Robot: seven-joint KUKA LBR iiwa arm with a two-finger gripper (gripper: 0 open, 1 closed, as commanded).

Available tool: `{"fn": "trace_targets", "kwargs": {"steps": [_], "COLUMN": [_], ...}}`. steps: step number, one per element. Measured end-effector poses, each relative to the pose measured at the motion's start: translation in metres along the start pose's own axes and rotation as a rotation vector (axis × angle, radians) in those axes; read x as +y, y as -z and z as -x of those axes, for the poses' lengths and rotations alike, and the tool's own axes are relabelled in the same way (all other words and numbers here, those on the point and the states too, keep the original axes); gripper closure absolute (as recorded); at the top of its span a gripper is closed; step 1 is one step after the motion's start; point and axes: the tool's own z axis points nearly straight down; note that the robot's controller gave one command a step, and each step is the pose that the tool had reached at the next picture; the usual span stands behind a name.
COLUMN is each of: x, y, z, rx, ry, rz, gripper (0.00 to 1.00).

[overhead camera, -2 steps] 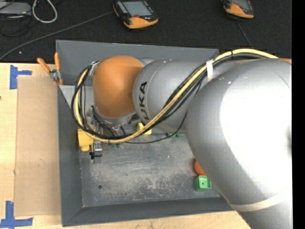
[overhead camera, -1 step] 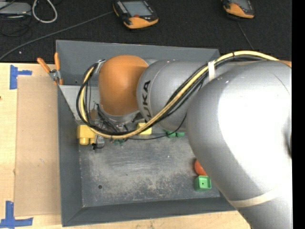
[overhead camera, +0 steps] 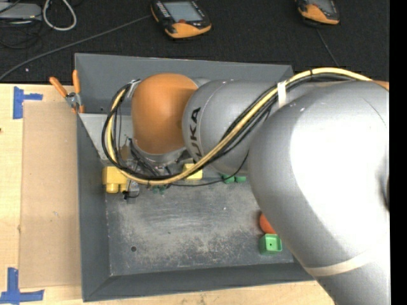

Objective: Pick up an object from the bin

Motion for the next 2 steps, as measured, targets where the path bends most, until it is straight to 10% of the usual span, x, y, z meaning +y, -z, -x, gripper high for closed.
{"fn": "trace_targets", "kwargs": {"steps": [2], "x": [-0.0004], "y": [-0.0114], "z": [0.0070], "rx": [-0.009], "ry": [0.024], "rz": [-0.004], "gripper": [1.00]}}
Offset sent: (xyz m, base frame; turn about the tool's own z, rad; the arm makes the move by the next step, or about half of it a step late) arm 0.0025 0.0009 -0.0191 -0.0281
